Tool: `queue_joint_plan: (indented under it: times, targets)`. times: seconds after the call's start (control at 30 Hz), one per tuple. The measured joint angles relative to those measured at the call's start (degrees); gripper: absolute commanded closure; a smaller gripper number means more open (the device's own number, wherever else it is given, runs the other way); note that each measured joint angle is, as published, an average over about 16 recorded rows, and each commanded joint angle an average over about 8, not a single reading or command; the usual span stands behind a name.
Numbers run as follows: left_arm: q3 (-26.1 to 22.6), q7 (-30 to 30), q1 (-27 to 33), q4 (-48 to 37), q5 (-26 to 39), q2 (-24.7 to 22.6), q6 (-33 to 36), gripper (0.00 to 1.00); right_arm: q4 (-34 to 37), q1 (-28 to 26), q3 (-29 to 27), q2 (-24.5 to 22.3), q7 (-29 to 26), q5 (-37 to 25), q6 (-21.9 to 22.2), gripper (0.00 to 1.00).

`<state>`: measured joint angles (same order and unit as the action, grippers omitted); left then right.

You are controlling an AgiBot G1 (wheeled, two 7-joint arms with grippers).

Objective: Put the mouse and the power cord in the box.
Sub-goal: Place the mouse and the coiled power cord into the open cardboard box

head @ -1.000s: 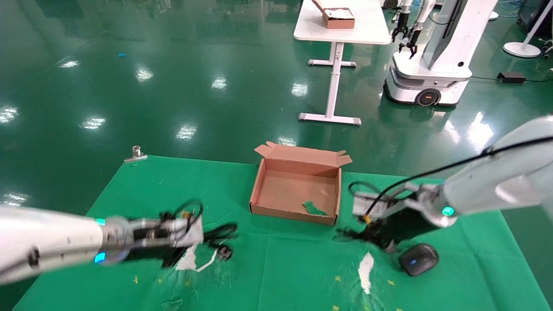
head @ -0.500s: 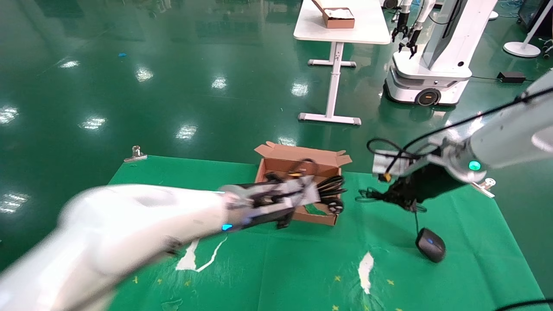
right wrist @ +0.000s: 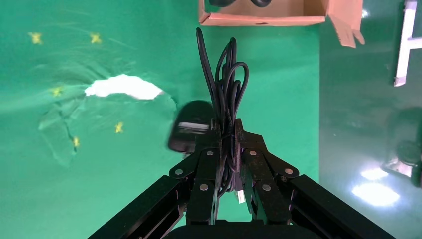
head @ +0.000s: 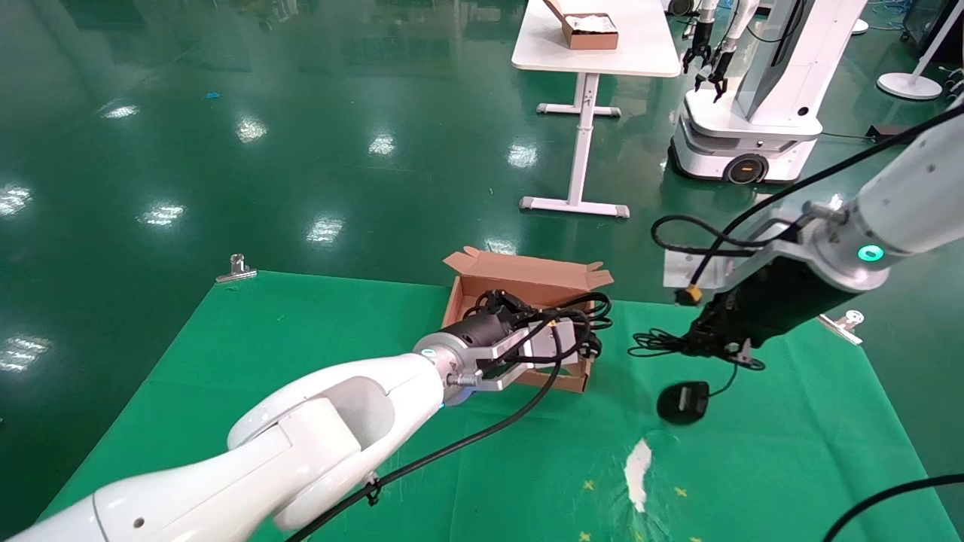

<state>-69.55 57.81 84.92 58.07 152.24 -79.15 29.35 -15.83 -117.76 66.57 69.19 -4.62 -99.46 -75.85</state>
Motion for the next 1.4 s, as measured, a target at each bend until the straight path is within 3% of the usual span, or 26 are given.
queue_joint_plan:
  times: [0.3, 0.63, 0.9, 1.07, 1.4]
  targets:
    - [-7.56, 9.84, 3.0, -1.88, 1.43, 0.12, -0.53, 0.0, -12.44, 0.44, -0.26, -3.45, -3.94, -1.27, 3.76, 1.0]
    - [-9.4, 17.3, 6.63, -6.58, -1.42, 2.85, -0.99, 0.0, -23.87, 1.9, -0.26, -4.39, -6.46, -3.83, 11.6, 1.0]
    - [-8.82, 17.41, 9.46, -9.36, -7.36, 10.22, -4.54, 0.0, -19.68, 3.23, -0.83, 1.29, 1.11, -2.57, 16.52, 1.0]
    - [-9.26, 15.45, 10.35, -9.34, -10.86, 14.4, -6.32, 0.0, -15.23, 5.29, -1.48, 5.53, 7.86, -0.13, 22.12, 1.0]
    - [-10.92, 12.1, 11.15, -9.17, -15.4, 16.36, -7.68, 0.0, -14.52, 12.32, -0.73, 9.22, 16.23, 7.69, 32.12, 1.0]
